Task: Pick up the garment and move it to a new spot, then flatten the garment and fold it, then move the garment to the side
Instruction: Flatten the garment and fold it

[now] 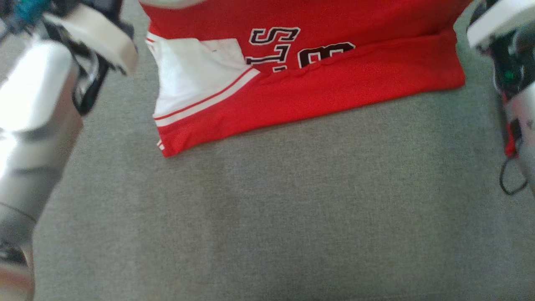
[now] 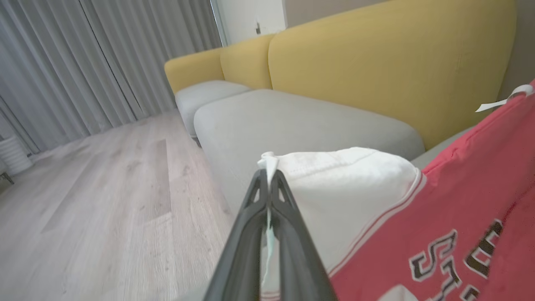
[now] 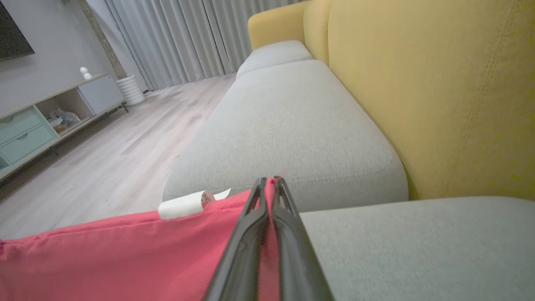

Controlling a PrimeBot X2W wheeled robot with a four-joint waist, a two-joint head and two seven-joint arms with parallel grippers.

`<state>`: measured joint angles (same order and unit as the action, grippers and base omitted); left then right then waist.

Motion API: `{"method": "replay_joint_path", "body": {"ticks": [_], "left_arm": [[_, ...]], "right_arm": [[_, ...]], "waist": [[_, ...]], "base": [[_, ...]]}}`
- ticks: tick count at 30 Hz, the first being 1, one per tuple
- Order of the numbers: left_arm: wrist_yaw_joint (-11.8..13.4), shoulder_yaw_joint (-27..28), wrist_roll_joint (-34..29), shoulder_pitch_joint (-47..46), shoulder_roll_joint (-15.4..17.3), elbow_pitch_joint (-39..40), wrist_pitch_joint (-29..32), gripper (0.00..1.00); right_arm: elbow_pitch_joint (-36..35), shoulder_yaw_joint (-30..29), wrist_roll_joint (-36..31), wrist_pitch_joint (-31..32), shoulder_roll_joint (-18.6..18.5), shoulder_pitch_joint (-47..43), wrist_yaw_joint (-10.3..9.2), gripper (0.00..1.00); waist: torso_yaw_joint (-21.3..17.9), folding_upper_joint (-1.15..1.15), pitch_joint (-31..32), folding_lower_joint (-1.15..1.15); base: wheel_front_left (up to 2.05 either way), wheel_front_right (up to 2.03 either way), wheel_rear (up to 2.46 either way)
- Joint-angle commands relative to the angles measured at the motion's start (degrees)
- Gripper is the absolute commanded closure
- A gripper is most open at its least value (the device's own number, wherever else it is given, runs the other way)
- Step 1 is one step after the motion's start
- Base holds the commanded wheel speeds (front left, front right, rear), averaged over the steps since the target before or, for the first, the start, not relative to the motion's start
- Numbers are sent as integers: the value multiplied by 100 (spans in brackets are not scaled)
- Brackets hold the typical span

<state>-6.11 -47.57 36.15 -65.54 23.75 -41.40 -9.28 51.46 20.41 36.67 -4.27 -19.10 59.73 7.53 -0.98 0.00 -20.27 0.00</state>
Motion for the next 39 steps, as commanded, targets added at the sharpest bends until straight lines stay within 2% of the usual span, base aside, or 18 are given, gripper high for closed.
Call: {"method": "replay_joint_path", "body": {"ticks": [1, 11, 15, 21, 25, 30, 34, 35, 36, 39], "left_arm": [[-36, 144, 99, -98, 197, 110, 59, 100], [-119, -305, 659, 948, 398, 801, 840, 100], [-126, -547, 789, 1302, 575, 1210, 1264, 100], [-123, -778, 895, 1614, 842, 1732, 1772, 100], [-123, -841, 963, 1666, 926, 1894, 2008, 100], [-108, -969, 1220, 1760, 1066, 2102, 2686, 100], [-38, -998, 1268, 1822, 1132, 2298, 2823, 100], [7, -995, 1256, 1835, 1142, 2326, 2815, 39], [55, -985, 1238, 1844, 1149, 2350, 2788, 0], [216, -892, 1207, 1854, 1141, 2388, 2608, 0]], "right_arm": [[-169, 99, 100, 42, -79, -155, -4, 100], [-331, 764, 710, 533, -695, -1133, -4, 100], [-375, 1113, 732, 711, -953, -1405, -4, 100], [-266, 1704, 422, 877, -1349, -1425, -4, 100], [-164, 1829, 359, 912, -1409, -1348, -4, 100], [-55, 2048, 240, 882, -1438, -1246, -4, 100], [54, 2167, 186, 776, -1399, -1167, -4, 100], [117, 2134, 205, 730, -1359, -1146, -4, 0], [161, 2123, 236, 713, -1311, -1135, -4, 0], [241, 2036, 350, 555, -1219, -1080, -4, 0]], "waist": [[102, 0, 135, 0], [356, 0, 521, 0], [398, 0, 597, 0], [382, 0, 514, 0], [370, 0, 455, 0], [358, 0, 380, 0], [329, 0, 313, 0], [317, 0, 308, 0], [305, 0, 308, 0], [260, 0, 360, 0]], "base": [[0, 0, 0], [0, 0, 0], [0, 0, 0], [0, 0, 0], [0, 0, 0], [0, 0, 0], [0, 0, 0], [0, 0, 0], [0, 0, 0], [0, 0, 0]]}}
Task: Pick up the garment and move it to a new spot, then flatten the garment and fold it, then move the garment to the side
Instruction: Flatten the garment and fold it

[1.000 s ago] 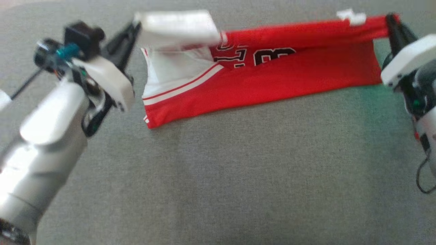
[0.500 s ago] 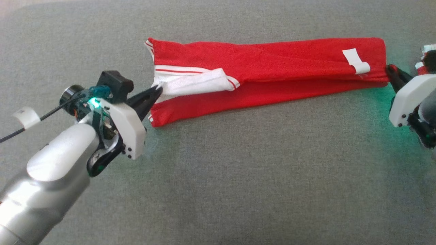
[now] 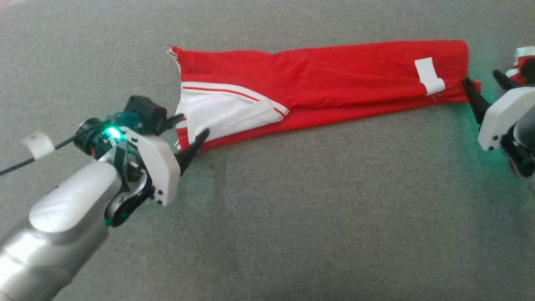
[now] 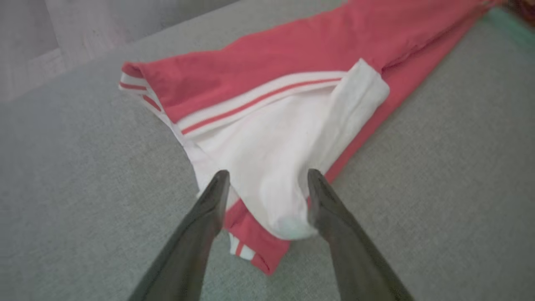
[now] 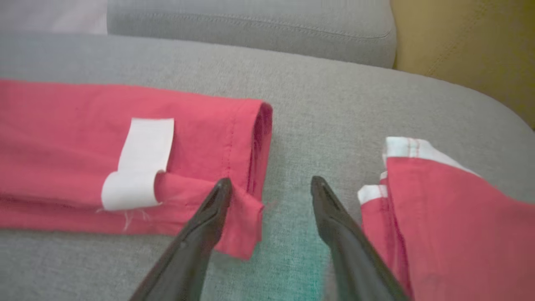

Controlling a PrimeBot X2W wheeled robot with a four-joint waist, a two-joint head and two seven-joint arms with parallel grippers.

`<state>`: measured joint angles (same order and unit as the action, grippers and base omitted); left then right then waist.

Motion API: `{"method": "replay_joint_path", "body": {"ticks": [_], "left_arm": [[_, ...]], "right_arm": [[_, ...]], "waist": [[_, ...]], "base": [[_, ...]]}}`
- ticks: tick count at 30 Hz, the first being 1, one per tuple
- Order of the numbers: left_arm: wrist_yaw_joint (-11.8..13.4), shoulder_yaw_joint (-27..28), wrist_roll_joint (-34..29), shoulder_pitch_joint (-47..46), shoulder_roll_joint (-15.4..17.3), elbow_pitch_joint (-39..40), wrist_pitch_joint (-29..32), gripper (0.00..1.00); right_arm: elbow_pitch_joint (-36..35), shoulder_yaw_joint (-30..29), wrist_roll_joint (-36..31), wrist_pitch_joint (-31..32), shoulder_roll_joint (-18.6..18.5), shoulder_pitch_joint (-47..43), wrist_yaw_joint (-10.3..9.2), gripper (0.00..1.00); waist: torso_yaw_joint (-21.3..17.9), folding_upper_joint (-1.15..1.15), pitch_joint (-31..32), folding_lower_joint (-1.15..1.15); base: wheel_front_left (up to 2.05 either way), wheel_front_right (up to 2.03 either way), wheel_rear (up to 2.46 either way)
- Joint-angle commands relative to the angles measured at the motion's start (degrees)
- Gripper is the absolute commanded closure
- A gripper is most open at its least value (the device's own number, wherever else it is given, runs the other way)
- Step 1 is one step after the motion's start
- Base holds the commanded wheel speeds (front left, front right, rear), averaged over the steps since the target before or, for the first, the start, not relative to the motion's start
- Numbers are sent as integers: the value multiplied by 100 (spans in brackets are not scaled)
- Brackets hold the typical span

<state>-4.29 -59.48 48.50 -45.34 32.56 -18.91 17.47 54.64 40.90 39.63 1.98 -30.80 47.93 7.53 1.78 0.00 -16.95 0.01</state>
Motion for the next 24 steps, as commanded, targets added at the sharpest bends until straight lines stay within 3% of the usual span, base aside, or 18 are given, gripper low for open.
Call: {"method": "replay_joint_path", "body": {"ticks": [1, 9, 16, 18, 19, 24], "left_arm": [[104, 355, -39, -167, 247, 145, -176, 0], [872, 1152, -21, -128, -52, 78, -1674, 0], [1529, 1885, 83, 230, -486, 76, -3052, 0], [1663, 2037, 7, 422, -543, 141, -3176, 0], [1765, 2267, -11, 694, -662, 247, -3229, 0], [1859, 3063, -567, 1569, -1074, 727, -3244, 0]], "right_arm": [[-63, -70, 122, -126, -24, 116, -4, 0], [-94, -772, 586, -1029, 130, 332, -4, 0], [-763, -1383, 498, -1668, 527, 132, -4, 0], [-1082, -1716, 336, -1690, 731, -50, -4, 0], [-1535, -2196, -13, -1694, 975, -342, -4, 0], [-2739, -3353, -1180, -1696, 1926, -1515, -4, 0]], "waist": [[-34, 0, 63, -1], [-193, 0, 434, -1], [-289, 0, 857, -1], [-322, 0, 957, -1], [-346, 0, 1037, -1], [-367, 0, 1170, -1]], "base": [[0, 0, 0], [0, 0, 0], [0, 0, 0], [0, 0, 0], [0, 0, 0], [0, 0, 0]]}}
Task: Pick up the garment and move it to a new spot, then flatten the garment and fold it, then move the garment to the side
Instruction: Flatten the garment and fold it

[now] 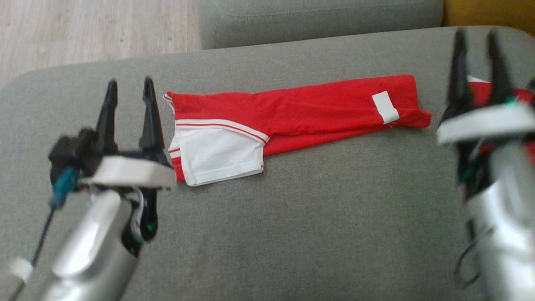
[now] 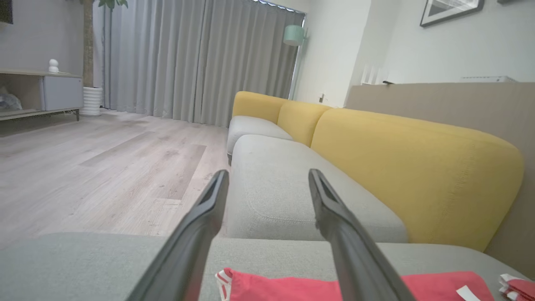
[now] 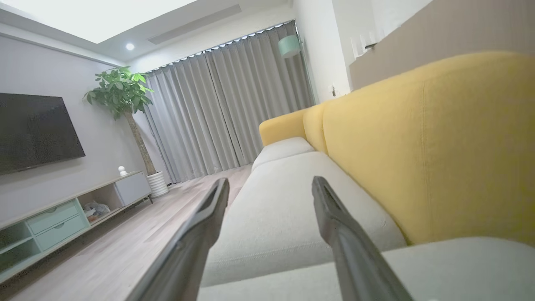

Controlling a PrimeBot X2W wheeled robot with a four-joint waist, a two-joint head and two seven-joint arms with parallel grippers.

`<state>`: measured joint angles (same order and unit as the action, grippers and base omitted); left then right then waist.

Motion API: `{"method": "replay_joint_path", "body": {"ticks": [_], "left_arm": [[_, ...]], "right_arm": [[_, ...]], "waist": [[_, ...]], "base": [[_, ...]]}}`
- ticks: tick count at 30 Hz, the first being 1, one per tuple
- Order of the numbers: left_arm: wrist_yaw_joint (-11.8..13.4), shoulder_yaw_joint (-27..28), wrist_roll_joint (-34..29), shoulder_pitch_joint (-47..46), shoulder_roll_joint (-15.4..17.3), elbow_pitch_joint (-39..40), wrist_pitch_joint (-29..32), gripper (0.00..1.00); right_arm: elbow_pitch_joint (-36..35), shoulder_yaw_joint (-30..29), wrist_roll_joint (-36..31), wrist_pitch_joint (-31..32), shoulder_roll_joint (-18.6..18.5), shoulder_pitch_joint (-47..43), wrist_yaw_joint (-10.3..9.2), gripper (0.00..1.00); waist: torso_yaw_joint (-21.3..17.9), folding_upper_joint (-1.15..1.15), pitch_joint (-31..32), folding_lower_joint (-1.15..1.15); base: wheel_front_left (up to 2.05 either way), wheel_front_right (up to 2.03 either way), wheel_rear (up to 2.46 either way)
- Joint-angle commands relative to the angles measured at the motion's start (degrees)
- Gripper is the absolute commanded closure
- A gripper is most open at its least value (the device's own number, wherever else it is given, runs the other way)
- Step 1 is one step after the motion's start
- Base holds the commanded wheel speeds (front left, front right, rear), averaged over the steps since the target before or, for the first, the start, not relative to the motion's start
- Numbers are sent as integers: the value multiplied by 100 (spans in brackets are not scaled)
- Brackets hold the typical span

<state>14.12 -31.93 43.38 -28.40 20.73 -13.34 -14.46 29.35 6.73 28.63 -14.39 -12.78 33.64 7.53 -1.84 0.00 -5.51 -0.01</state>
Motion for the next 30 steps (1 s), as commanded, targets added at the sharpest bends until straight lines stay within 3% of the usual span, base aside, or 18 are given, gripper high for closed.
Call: {"method": "replay_joint_path", "body": {"ticks": [1, 5, 9, 10, 14, 24, 30], "left_arm": [[-3, 481, -156, 87, -17, 241, -51, 0], [-199, 1015, -548, 871, -481, 368, -52, 0], [-398, 1238, -849, 1327, -783, 302, -52, 0], [-560, 1322, -1046, 1549, -939, 187, -53, 0], [-800, 1549, -1389, 1710, -1167, -40, -53, 0], [-1226, 1980, -1888, 1314, -1486, -211, -53, 0], [-1390, 2018, -2055, 968, -1585, -364, -53, 0]], "right_arm": [[-404, -113, -267, -60, 359, -351, -4, 0], [-885, -436, -931, -60, 893, -1294, -4, 0], [-1037, -475, -1090, -60, 979, -1826, -4, 0], [-1125, -393, -863, -60, 986, -2076, -4, 0], [-1279, -280, -708, -61, 988, -2326, -4, 0], [-1277, -463, -1026, -61, 990, -1919, -4, 0], [-482, -1049, -1497, 123, 990, -993, -4, 0]], "waist": [[-2, 0, 47, 1], [-13, 0, 116, 1], [10, 0, 126, 1], [28, 0, 134, 1], [57, 0, 70, 1], [168, 0, -417, 1], [315, 0, -862, 1]], "base": [[0, 0, 0], [0, 0, 0], [0, 0, 0], [0, 0, 0], [0, 0, 0], [0, 0, 0], [0, 0, 0]]}}
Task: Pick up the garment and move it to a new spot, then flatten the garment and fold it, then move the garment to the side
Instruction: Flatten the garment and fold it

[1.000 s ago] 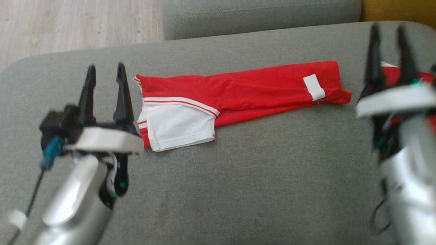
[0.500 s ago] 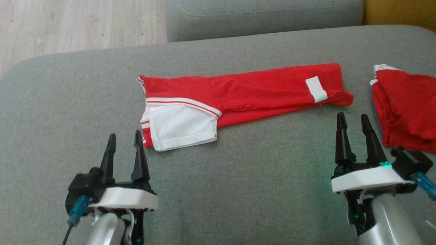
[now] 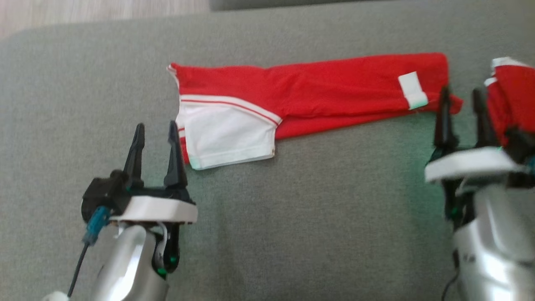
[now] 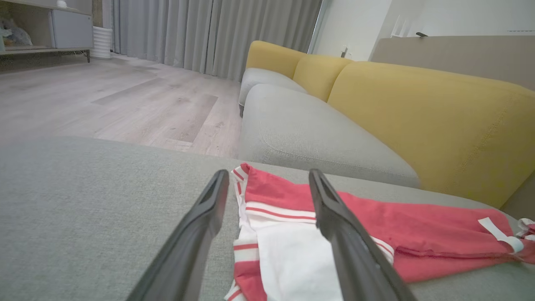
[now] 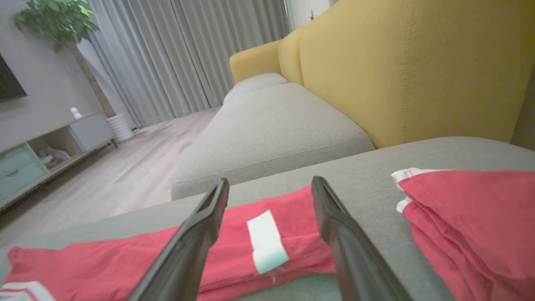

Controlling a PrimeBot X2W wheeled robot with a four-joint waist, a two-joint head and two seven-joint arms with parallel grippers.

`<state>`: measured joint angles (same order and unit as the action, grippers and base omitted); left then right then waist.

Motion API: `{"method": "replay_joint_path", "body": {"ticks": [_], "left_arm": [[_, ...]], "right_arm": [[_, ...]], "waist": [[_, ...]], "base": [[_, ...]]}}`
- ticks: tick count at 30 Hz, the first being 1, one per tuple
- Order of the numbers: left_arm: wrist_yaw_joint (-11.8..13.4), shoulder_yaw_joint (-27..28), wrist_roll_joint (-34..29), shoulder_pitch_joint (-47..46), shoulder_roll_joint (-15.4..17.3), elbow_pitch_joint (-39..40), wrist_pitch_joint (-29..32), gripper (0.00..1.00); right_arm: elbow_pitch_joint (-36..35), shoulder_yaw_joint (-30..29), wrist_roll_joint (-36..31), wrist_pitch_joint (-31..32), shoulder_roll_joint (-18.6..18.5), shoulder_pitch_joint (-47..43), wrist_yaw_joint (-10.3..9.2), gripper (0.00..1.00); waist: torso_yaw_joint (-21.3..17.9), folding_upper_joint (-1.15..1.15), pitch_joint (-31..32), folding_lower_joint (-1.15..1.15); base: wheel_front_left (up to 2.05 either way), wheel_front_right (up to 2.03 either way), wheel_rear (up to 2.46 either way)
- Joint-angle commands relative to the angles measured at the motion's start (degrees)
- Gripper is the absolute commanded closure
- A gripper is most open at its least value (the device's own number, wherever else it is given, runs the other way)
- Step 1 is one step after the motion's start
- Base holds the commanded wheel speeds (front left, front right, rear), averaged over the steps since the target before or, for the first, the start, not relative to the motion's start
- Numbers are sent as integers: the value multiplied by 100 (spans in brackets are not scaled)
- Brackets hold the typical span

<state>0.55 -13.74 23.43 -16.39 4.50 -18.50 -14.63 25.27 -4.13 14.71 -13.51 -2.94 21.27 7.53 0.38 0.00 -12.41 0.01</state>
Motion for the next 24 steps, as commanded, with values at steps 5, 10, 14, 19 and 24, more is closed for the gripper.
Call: {"method": "replay_joint_path", "body": {"ticks": [5, 10, 14, 19, 24], "left_arm": [[-123, 219, -166, -482, -19, 109, -37, 0], [-176, 237, -206, -560, -74, 133, -37, 0], [-195, 234, -241, -594, -103, 120, -37, 0], [-212, 286, -313, -646, -120, 127, -37, 0], [-232, 342, -331, -701, -131, 112, -37, 0]], "right_arm": [[847, -793, -501, 291, 6, 1025, -4, 0], [1736, -1561, -1134, 475, 6, 1572, -4, 0], [2284, -1999, -1720, 578, 6, 1854, -4, 0], [2842, -2189, -2062, 615, 6, 2121, -4, 0], [3103, -2234, -2231, 588, 6, 2292, -4, 100]], "waist": [[220, 0, -388, -1], [319, 0, -548, -1], [391, 0, -676, -1], [434, 0, -821, -1], [428, 0, -865, -1]], "base": [[0, 0, 0], [0, 0, 0], [0, 0, 0], [0, 0, 0], [0, 0, 0]]}}
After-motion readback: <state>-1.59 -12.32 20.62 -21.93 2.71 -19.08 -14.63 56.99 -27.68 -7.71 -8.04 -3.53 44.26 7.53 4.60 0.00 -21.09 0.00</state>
